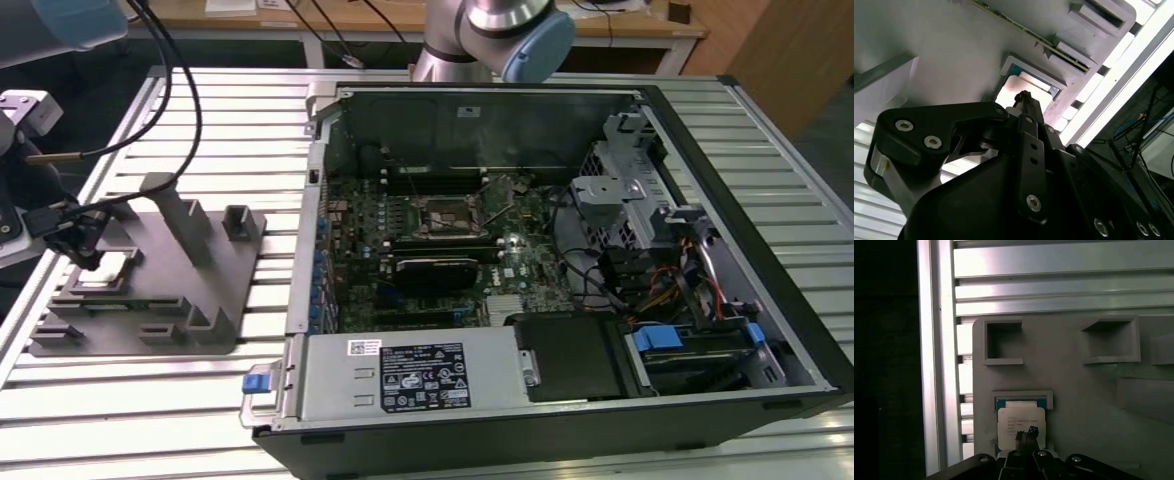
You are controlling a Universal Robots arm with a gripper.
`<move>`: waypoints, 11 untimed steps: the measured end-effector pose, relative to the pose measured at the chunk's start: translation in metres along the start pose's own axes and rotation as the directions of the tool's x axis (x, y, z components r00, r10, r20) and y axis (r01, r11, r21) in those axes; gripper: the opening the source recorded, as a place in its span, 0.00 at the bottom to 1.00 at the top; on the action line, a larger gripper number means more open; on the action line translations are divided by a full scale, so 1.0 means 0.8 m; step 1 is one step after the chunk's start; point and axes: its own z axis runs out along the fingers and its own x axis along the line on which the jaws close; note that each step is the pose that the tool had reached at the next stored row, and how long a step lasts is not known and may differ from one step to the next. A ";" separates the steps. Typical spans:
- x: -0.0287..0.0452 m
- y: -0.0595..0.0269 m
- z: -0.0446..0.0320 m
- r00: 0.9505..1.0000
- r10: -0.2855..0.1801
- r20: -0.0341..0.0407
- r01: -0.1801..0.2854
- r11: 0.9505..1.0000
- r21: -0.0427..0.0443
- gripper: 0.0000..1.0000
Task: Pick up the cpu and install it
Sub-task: 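Pick up the cpu and move it towards the insertion slot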
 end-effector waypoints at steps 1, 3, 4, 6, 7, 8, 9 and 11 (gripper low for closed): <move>0.0003 0.000 0.0015 1.000 0.000 0.000 0.000 1.000 0.000 0.11; 0.0008 0.000 0.0043 1.000 0.000 0.000 0.000 1.000 0.000 0.11; 0.0013 0.000 0.0052 1.000 0.000 0.000 0.000 1.000 0.000 0.11; 0.0019 0.001 0.0074 1.000 0.000 0.000 0.000 1.000 0.000 0.11; 0.0021 0.001 0.0083 1.000 0.000 0.000 0.000 1.000 0.000 0.11; 0.0022 0.001 0.0092 1.000 0.000 0.000 0.000 1.000 0.000 0.11; 0.0023 0.002 0.0101 1.000 0.000 0.000 0.000 1.000 0.000 0.11; 0.0023 0.002 0.0121 1.000 0.000 0.000 0.000 1.000 0.000 0.11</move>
